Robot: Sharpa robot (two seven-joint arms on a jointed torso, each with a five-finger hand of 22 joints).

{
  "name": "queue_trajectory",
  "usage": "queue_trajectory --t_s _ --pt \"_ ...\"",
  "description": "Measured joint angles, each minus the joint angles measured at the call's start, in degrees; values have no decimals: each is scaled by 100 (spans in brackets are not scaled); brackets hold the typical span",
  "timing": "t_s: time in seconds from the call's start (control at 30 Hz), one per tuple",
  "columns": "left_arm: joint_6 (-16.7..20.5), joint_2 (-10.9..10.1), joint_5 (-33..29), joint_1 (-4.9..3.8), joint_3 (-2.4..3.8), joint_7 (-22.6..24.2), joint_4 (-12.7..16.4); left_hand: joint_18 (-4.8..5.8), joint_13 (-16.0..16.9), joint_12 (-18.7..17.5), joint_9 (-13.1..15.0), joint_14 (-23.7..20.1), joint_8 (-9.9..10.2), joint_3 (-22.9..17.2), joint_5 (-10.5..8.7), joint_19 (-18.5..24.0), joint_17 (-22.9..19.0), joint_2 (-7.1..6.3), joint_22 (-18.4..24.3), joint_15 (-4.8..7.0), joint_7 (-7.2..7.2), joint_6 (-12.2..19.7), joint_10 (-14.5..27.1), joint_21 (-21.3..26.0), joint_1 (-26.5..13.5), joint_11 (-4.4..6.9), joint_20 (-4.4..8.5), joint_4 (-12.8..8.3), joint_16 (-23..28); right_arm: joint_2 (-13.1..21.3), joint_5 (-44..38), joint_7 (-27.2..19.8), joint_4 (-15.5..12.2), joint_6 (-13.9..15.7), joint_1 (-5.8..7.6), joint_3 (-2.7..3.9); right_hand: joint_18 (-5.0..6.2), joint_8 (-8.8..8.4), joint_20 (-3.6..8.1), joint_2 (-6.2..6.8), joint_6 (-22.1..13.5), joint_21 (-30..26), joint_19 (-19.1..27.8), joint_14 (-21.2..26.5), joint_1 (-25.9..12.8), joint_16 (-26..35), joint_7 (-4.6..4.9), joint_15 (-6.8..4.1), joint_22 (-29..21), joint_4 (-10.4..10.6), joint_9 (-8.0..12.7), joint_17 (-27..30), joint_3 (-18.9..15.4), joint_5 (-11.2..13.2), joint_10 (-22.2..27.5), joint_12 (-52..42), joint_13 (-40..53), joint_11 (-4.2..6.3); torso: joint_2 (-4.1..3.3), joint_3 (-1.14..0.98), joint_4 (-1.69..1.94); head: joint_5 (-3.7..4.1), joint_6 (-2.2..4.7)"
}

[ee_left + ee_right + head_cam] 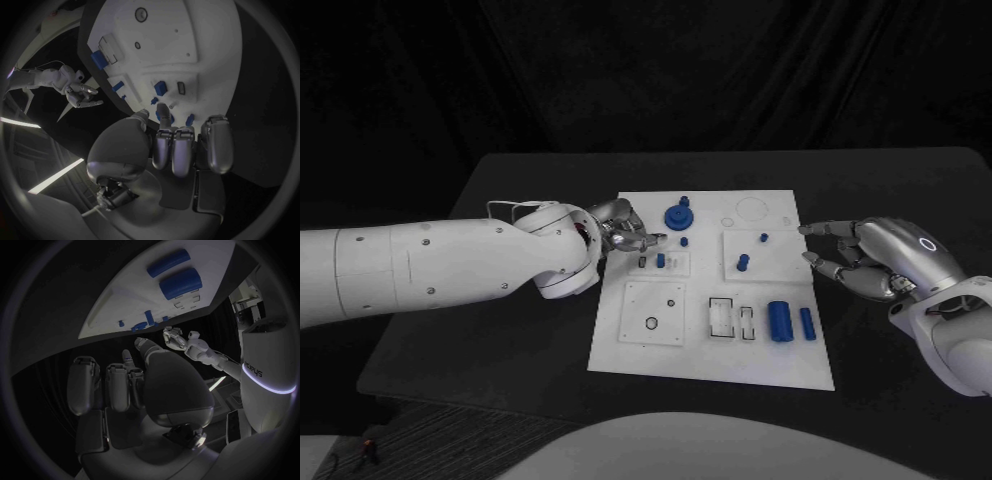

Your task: Assemble the parts on the task board

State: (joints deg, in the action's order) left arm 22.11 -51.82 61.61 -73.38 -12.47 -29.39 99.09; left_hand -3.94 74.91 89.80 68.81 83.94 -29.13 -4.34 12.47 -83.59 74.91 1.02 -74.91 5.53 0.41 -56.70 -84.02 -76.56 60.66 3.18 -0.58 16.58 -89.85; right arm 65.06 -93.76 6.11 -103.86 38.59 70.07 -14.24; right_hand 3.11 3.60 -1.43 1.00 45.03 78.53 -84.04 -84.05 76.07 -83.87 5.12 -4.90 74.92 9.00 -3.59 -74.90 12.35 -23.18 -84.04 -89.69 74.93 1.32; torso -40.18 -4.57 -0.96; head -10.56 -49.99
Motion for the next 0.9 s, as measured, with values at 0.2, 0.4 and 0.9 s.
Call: queue_trajectory --t_s 0.2,0.4,0.9 --pt "28 20 21 -461 13 142 -134 0 0 0 -133 0 371 32 0 -6 0 -8 0 -5 111 547 9 4 378 -47 -7 -26 0 -6 0 1 9 127 0 1 1 0 0 -10 -12 0 0 0 -55 0 -12 0 0 33 0 0 -2 82 0 0 0 0 1 0 -3 -9 0" --pt "-318 201 79 -793 15 151 -588 0 0 0 -604 11 828 143 -82 21 0 35 0 -135 287 779 1 50 494 -206 -127 2 0 -38 0 12 36 164 -1 1 0 0 0 -10 -12 0 0 0 -55 0 -12 0 -1 33 0 0 -2 82 0 0 -1 0 2 -2 -6 -12 0" --pt "-1664 936 258 -775 10 -133 -2100 0 0 0 -823 11 912 382 -355 42 0 130 0 -176 329 716 1 81 399 -247 -188 10 0 -69 0 27 64 203 -2 -1 1 23 0 35 341 0 0 0 -100 0 11 0 -1 65 -27 0 30 -11 1 0 -2 -42 -9 -3 -2 -19 0"
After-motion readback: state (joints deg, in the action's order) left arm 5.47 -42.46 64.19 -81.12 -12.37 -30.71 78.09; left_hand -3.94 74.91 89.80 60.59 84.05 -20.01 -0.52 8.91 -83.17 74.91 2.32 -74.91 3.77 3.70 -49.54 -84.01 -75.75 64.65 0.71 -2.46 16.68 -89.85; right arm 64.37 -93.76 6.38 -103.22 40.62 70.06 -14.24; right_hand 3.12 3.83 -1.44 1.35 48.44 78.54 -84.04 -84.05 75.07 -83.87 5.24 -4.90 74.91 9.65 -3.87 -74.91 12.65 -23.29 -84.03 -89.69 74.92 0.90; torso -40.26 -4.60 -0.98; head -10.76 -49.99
